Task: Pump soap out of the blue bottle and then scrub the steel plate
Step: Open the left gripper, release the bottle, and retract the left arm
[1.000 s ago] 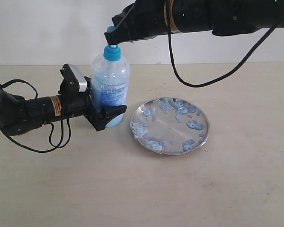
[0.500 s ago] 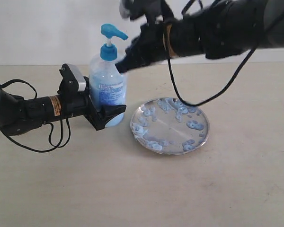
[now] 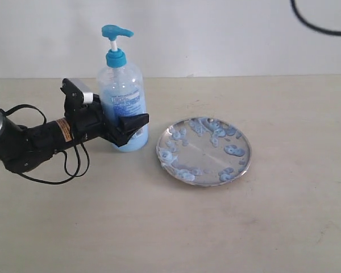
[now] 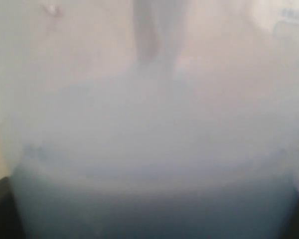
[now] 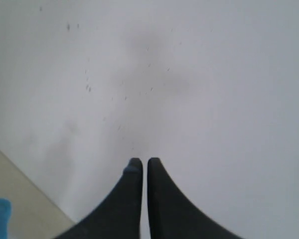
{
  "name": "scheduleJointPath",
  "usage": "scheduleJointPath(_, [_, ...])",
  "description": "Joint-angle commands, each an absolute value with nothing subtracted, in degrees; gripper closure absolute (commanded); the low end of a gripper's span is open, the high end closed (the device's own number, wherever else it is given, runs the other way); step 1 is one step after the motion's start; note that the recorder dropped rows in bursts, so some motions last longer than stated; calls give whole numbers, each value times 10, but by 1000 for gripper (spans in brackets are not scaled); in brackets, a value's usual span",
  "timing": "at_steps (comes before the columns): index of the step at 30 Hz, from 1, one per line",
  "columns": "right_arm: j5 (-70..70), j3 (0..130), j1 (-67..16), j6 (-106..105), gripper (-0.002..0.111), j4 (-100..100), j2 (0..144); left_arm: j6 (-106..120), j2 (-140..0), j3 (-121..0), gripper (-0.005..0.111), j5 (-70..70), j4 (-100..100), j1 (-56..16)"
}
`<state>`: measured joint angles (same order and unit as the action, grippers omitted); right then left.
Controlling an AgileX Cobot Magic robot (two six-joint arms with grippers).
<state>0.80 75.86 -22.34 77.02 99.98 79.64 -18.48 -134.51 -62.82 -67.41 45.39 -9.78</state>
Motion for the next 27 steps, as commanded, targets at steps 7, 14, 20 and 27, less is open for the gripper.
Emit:
scheduleJointPath(7, [18,751,-225,757,109,999,739,-204,-1366,-625,68,-700,429,-98])
scheduleJointPath(14, [54,693,-225,753,109,999,739,-212,-1366,-625,-2,-700,399,-98])
scheduleJointPath(20, [67,675,-225,755,109,999,731,-212,-1363,-626,-2,-700,414,-98])
scheduleJointPath(27, [71,609,-225,759,109,959,573,-245,-1285,-595,-2,-700,428,-53])
